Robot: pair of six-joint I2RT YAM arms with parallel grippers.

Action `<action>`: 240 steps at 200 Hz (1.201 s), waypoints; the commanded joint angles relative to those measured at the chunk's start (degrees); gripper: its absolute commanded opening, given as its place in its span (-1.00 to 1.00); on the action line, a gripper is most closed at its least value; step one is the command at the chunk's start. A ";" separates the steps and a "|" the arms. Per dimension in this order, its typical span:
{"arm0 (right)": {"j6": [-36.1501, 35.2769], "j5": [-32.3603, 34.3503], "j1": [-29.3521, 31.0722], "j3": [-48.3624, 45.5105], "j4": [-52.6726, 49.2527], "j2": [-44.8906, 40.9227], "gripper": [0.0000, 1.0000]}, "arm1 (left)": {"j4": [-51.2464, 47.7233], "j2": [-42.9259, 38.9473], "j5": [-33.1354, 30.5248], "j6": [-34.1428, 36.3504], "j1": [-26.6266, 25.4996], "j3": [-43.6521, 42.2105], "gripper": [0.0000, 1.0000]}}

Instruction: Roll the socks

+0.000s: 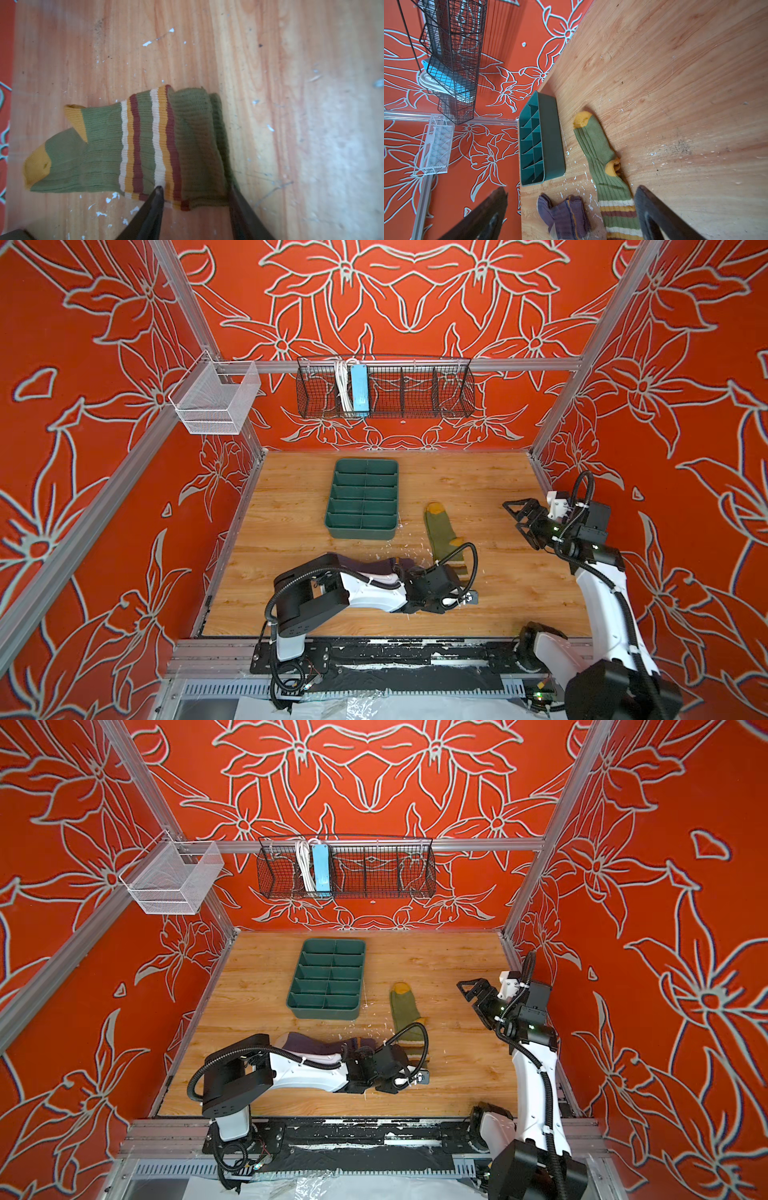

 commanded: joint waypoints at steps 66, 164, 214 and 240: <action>-0.88 -0.24 -0.71 2.65 -2.05 -1.72 0.96 | -5.68 -5.34 6.89 -5.71 -0.46 -1.70 0.55; -0.46 -0.49 -0.97 3.57 -2.65 -2.69 0.95 | -4.81 -5.26 7.39 -11.15 -3.71 -2.86 0.41; -0.68 -0.36 -1.05 3.92 -3.57 -3.53 0.95 | -0.76 -0.52 3.24 -13.27 -3.74 -2.23 0.22; -0.97 -0.07 -1.07 4.30 -4.04 -3.67 0.95 | 0.24 1.05 2.91 -14.12 -3.75 -2.30 0.08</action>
